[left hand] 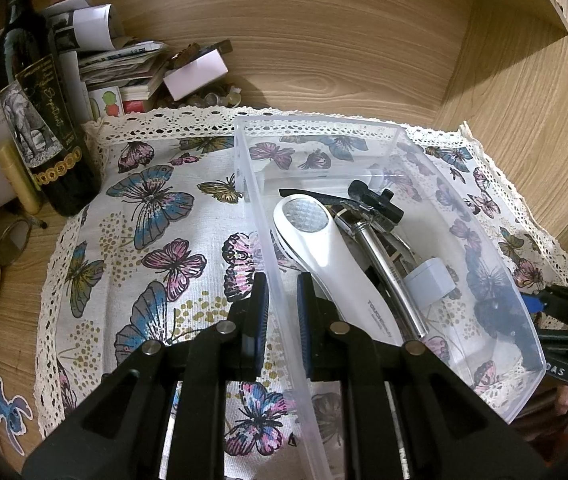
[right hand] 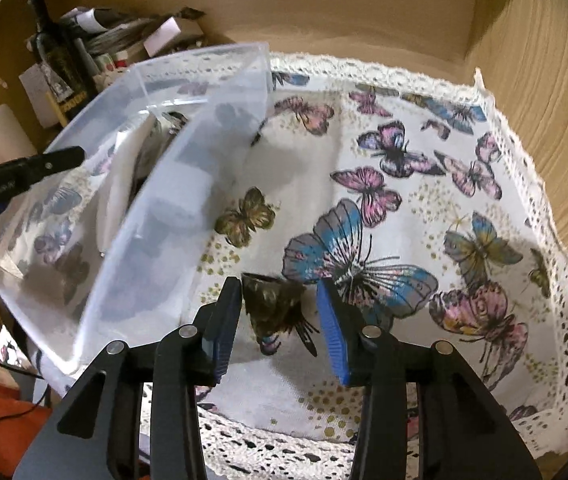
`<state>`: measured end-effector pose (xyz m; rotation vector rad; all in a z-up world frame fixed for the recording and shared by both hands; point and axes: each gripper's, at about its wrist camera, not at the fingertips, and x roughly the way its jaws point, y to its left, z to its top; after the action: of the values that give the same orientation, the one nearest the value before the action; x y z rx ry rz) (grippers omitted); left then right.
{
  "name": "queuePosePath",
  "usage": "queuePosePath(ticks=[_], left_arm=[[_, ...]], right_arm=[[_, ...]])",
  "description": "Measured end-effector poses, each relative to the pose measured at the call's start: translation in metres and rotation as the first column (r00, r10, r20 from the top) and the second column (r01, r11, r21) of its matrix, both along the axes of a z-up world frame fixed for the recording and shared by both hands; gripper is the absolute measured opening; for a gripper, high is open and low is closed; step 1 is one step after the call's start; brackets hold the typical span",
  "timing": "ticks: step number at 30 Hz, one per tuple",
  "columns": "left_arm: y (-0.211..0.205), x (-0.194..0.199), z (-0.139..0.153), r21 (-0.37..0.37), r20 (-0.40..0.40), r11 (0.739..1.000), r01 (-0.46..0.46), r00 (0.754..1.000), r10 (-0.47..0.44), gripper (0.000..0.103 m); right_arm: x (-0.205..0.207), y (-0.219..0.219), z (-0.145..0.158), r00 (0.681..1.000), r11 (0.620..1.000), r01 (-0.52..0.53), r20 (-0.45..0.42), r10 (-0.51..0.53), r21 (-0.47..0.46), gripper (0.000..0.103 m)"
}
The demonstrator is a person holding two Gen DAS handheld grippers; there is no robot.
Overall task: Organize rigid objects
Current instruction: 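Grasp the black ring on the cloth with the right tool, then carry the black ring into the box and open the right tool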
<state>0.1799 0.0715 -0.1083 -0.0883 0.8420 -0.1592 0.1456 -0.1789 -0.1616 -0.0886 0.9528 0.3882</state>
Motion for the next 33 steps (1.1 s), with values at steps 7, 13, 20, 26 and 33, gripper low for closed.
queuePosePath(ticks=[7, 13, 20, 26, 33], left_arm=[[0.001, 0.000, 0.000, 0.001, 0.000, 1.000, 0.000, 1.000, 0.000, 0.013], [0.000, 0.000, 0.000, 0.002, 0.000, 1.000, 0.000, 1.000, 0.000, 0.013], [0.000, 0.000, 0.000, 0.003, -0.001, 1.000, 0.001, 1.000, -0.001, 0.013], [0.001, 0.000, -0.001, 0.005, -0.003, 1.000, 0.004, 1.000, -0.004, 0.013], [0.000, 0.000, -0.001, 0.005, -0.002, 1.000, 0.002, 1.000, -0.002, 0.013]], right_arm=[[0.001, -0.005, 0.013, 0.998, 1.000, 0.025, 0.060, -0.024, -0.016, 0.031], [0.007, -0.004, 0.035, 0.991, 0.999, 0.033, 0.132, -0.031, -0.015, 0.031], [0.014, 0.011, 0.068, 0.975, 1.000, -0.002, 0.222, -0.002, 0.019, 0.031], [0.015, 0.034, 0.087, 0.957, 0.996, -0.079, 0.283, 0.062, 0.047, 0.031], [0.022, 0.070, 0.079, 0.951, 0.986, -0.164, 0.264, 0.164, -0.023, 0.031]])
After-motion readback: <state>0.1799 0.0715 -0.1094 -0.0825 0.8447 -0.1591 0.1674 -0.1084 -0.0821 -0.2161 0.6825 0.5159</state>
